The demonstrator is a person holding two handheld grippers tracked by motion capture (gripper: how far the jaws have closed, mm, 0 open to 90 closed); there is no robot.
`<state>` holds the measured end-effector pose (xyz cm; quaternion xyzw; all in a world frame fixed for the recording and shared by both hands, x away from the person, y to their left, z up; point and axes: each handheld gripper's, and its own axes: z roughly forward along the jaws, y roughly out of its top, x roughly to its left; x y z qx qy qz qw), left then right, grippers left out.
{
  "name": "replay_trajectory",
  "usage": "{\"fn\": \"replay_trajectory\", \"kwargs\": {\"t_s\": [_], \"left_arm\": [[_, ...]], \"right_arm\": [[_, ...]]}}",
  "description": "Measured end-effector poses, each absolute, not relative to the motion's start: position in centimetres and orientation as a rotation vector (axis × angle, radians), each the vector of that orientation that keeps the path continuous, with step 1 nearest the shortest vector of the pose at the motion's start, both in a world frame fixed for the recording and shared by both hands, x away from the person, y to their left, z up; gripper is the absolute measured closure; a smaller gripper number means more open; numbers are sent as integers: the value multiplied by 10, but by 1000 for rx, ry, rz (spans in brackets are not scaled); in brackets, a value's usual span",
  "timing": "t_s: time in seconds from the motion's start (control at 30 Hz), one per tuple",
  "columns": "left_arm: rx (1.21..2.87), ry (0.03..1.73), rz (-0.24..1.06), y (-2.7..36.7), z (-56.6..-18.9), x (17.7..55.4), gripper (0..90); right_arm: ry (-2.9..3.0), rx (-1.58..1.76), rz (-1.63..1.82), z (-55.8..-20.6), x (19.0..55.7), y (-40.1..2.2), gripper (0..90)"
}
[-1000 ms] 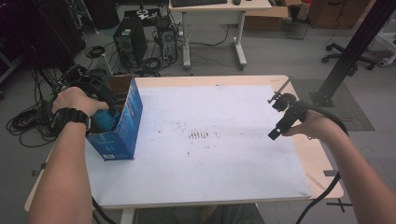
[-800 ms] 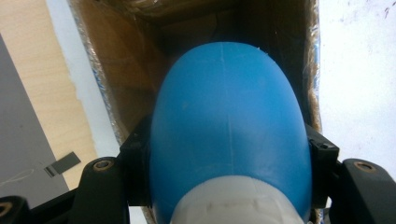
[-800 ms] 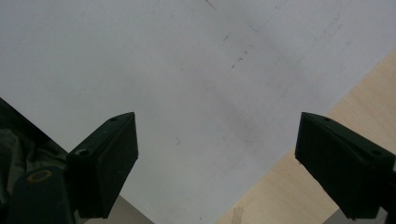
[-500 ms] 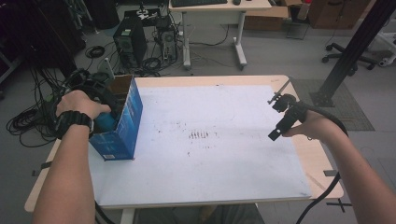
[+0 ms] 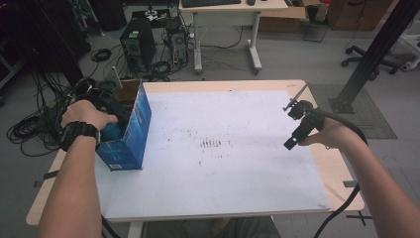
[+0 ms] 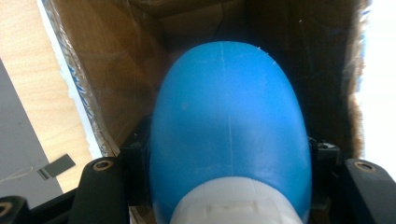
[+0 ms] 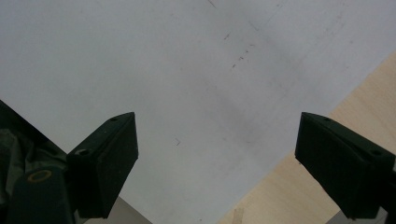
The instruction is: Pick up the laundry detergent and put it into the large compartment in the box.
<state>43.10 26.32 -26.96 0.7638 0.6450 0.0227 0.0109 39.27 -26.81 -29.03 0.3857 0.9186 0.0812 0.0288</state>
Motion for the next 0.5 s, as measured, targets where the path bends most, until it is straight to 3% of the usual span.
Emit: {"fn": "replay_trajectory", "kwargs": {"t_s": [0.5], "left_arm": [[2385,2012,51,264,-280,431,376]], "right_arm": [[2831,1193,248,-289,393,-266,131]]}}
